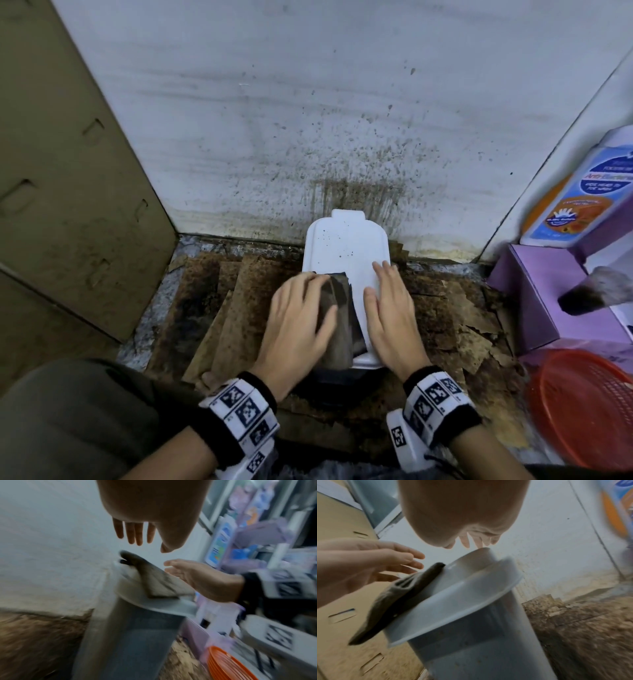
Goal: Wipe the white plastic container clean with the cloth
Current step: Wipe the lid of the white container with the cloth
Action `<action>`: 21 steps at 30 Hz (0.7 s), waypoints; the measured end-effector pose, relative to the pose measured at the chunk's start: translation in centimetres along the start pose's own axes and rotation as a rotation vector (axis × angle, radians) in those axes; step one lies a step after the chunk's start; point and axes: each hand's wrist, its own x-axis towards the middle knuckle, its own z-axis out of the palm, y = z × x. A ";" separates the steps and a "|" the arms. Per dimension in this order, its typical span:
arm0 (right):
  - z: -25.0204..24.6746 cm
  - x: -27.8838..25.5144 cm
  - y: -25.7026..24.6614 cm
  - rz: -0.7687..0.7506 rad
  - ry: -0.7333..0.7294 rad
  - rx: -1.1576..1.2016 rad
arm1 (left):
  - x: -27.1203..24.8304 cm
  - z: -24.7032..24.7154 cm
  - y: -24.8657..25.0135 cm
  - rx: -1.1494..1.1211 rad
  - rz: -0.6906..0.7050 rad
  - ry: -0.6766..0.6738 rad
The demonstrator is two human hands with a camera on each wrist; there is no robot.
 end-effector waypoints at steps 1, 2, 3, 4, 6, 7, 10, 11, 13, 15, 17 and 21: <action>-0.3 0.1 0.0 0.088 -0.035 0.091 | -0.3 0.8 0.5 0.042 0.003 -0.031; -0.6 0.3 -0.1 0.180 -0.068 0.225 | -0.6 1.6 1.1 0.080 -0.016 -0.068; -0.6 0.5 -0.3 0.266 -0.089 0.361 | -1.0 2.4 1.4 0.115 -0.050 -0.110; -0.5 0.8 -0.4 0.329 -0.090 0.448 | -1.3 3.0 1.9 0.140 -0.081 -0.152; 0.4 0.8 -0.3 0.346 -0.065 0.401 | -1.6 3.9 2.5 0.179 -0.106 -0.206; 1.0 0.6 -0.2 0.317 -0.048 0.310 | -1.6 4.1 2.7 0.200 -0.111 -0.220; 1.9 0.1 0.3 0.281 0.033 0.231 | -1.4 4.4 2.7 0.253 -0.086 -0.255; 2.1 0.1 0.3 0.291 0.055 0.250 | -1.4 4.4 2.5 0.270 -0.068 -0.270; 2.2 0.2 0.3 0.293 0.078 0.252 | -0.9 4.4 1.9 0.290 -0.026 -0.298; 2.3 0.1 0.1 0.277 0.089 0.247 | -0.1 4.5 1.3 0.299 0.025 -0.295; 2.2 0.1 -0.1 0.271 0.101 0.247 | 1.2 4.5 0.9 0.299 0.057 -0.298; 2.3 0.0 0.0 0.254 0.115 0.209 | 4.0 4.7 0.2 0.297 0.047 -0.380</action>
